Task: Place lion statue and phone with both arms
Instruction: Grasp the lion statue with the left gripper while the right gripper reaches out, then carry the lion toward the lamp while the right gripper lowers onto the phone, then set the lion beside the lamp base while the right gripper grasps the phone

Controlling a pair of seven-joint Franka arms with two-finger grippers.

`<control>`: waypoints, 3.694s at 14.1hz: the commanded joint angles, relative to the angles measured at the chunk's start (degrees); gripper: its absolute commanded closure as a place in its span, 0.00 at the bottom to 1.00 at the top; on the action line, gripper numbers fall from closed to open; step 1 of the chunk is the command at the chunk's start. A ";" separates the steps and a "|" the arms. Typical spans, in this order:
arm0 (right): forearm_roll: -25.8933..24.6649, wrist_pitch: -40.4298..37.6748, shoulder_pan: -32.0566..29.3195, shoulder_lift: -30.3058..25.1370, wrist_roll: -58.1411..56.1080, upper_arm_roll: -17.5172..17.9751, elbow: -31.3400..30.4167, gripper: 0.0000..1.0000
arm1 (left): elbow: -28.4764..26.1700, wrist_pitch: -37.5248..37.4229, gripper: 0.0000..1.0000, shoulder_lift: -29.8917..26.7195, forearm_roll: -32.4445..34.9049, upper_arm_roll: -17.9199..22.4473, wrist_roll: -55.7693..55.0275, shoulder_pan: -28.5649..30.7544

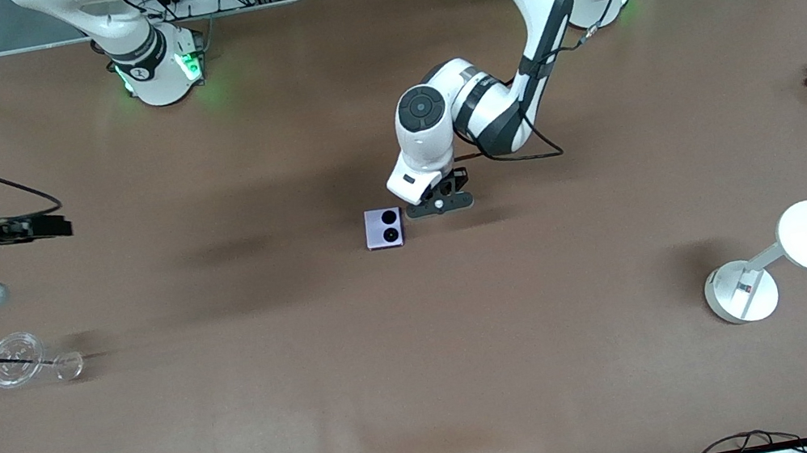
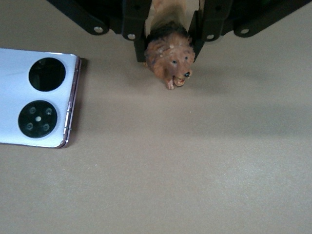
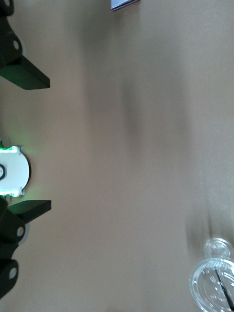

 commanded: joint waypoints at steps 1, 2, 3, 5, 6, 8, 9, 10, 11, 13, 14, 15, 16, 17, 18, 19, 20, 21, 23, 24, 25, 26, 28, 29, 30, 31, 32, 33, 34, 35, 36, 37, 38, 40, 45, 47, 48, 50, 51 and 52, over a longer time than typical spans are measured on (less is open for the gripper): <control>2.70 1.93 1.37 0.85 3.42 0.00 -0.37 0.00 | 0.43 -0.01 1.00 -1.01 1.37 0.05 -1.23 0.34; 5.06 2.82 1.29 0.85 3.42 0.00 -0.90 0.00 | 0.69 -0.01 1.00 -1.80 1.37 0.40 -1.05 0.78; 6.39 3.35 1.72 0.85 4.46 0.00 -1.51 0.00 | 1.48 -0.19 1.00 -2.25 1.37 0.84 -1.31 1.57; 6.58 4.93 4.69 1.37 10.68 0.00 -1.95 0.00 | 4.72 -2.63 1.00 -2.34 1.55 0.76 -0.61 7.08; 6.58 5.89 6.37 1.72 13.85 0.09 -2.30 0.00 | 6.74 -5.26 1.00 -2.34 1.55 0.76 1.74 9.81; 6.58 9.75 9.97 2.78 17.21 0.09 -4.23 0.00 | 10.79 -11.50 1.00 -1.20 1.46 0.76 9.55 15.52; 6.58 12.47 11.20 3.04 17.39 0.09 -5.55 0.00 | 12.02 -11.87 1.00 -0.67 1.46 0.76 12.72 18.34; 7.10 14.84 11.91 3.91 17.39 0.26 -6.95 0.00 | 13.34 -11.88 1.00 0.12 1.55 0.76 15.62 21.15; 8.50 16.87 13.40 4.36 17.39 0.26 -8.01 0.00 | 14.83 -11.88 1.00 0.65 1.55 0.76 18.43 23.53; 9.13 21.26 15.78 5.50 17.48 0.26 -10.21 0.00 | 18.43 -11.88 1.00 3.10 1.46 0.84 24.15 28.01; 9.13 23.11 16.57 6.37 17.48 0.26 -11.09 0.00 | 21.41 -11.88 1.00 5.03 1.55 0.84 26.96 29.95; 9.13 25.30 18.32 7.51 17.48 0.26 -11.79 0.00 | 23.44 -11.96 1.00 6.87 2.07 1.02 30.56 30.84; 9.13 28.20 20.08 8.92 17.48 0.26 -12.32 0.00 | 23.63 -11.96 1.00 8.02 2.95 1.89 33.46 30.93; 9.13 30.66 21.92 10.32 17.48 0.26 -12.50 0.00 | 23.90 -11.96 1.00 9.16 3.48 3.12 35.84 31.02; 9.91 32.77 23.16 11.99 17.66 0.26 -12.50 0.00 | 25.12 -11.88 1.00 9.87 3.39 4.52 37.78 31.02; 10.88 34.88 24.39 13.40 18.61 0.26 -12.50 0.00 | 27.04 -11.96 1.00 10.84 3.31 5.58 40.23 31.11; 10.97 37.34 25.97 14.89 20.54 0.26 -12.59 0.00 | 27.24 -11.96 1.00 11.63 3.39 5.94 42.43 31.63; 10.98 39.80 27.81 16.21 23.17 0.18 -12.50 0.00 | 27.06 -11.96 1.00 11.81 3.57 6.12 44.20 32.24; 10.98 45.07 30.46 19.03 27.22 0.18 -12.50 0.00 | 26.89 -12.14 1.00 11.90 3.66 6.03 46.58 33.21; 10.98 47.36 31.77 20.26 28.28 0.18 -12.50 0.00 | 26.71 -12.40 1.00 11.99 3.74 6.03 47.72 33.91; 10.89 49.47 32.91 21.58 29.25 0.18 -12.50 0.00 | 26.28 -14.14 1.00 11.90 3.75 6.12 48.25 34.18; 10.80 51.15 33.54 22.20 29.52 0.18 -12.50 0.00 | 26.27 -17.38 1.00 11.73 3.83 6.12 48.95 34.36; 10.54 51.60 35.03 22.90 29.61 0.09 -12.42 0.00 | 26.01 -20.75 1.00 11.46 3.75 6.03 50.80 35.93; 10.54 52.56 35.64 23.43 29.61 0.09 -12.42 0.00 | 25.40 -20.84 1.00 11.46 3.75 6.03 50.89 35.86; 10.54 53.70 36.52 24.13 29.78 0.09 -12.42 0.00 | 24.96 -20.84 1.00 11.55 3.66 6.03 50.81 35.77; 10.45 54.58 37.23 24.92 31.00 0.00 -12.42 0.00 | 24.95 -20.84 1.00 11.64 3.05 6.03 50.81 35.77; 10.27 55.64 37.67 25.62 31.80 0.00 -12.42 0.00 | 25.13 -20.32 1.00 11.72 2.78 6.03 50.81 36.03; 10.10 56.34 38.02 25.98 31.89 -0.09 -12.42 0.00 | 25.22 -20.05 0.98 11.73 1.91 5.94 50.81 36.73; 10.10 56.70 38.28 26.33 31.90 -0.09 -12.42 0.00 | 25.22 -19.35 0.87 11.90 0.59 5.94 50.72 37.34; 10.10 57.31 38.37 26.60 31.90 -0.17 -12.33 0.00 | 25.13 -18.48 0.47 11.90 0.15 5.85 50.81 37.35; 10.10 57.75 38.46 26.77 31.90 -0.09 -12.33 0.00 | 24.87 -18.47 0.00 11.90 0.32 5.85 51.07 37.26; 10.10 57.84 38.64 26.95 31.90 -0.17 -12.33 0.00 | 24.69 -18.47 0.00 11.73 0.14 5.85 51.07 37.26; 10.10 57.93 39.07 27.12 31.98 -0.17 -12.33 0.00 | 24.51 -18.47 0.00 11.55 0.14 5.85 51.16 37.26; 10.10 59.24 39.60 27.74 32.86 -0.17 -12.33 0.00 | 24.07 -18.47 0.00 11.20 0.14 5.77 51.16 37.70; 10.01 59.69 40.66 28.97 33.13 -0.35 -12.24 0.00 | 24.07 -22.68 0.00 3.66 -0.12 5.50 50.55 37.35; 9.49 59.69 41.54 29.50 33.82 -0.70 -11.98 0.00 | 23.11 -26.00 0.00 -1.60 -0.73 5.15 50.28 37.70; 8.18 59.78 42.41 29.59 34.00 -1.57 -11.98 0.00 | 21.11 -27.24 0.00 -5.20 -2.04 4.72 50.02 37.70; 7.29 59.78 43.30 30.11 34.97 -2.37 -11.89 0.26 | 14.88 -27.43 0.00 -13.28 -3.63 4.54 49.93 37.61; 6.07 59.69 43.21 29.94 34.97 -2.46 -11.80 0.44 | 12.84 -27.61 0.00 -16.46 -3.90 4.62 50.01 37.53; 4.49 59.43 42.86 29.76 34.80 -2.46 -11.71 0.60 | 12.48 -28.48 0.00 -18.58 -3.99 4.62 50.45 37.61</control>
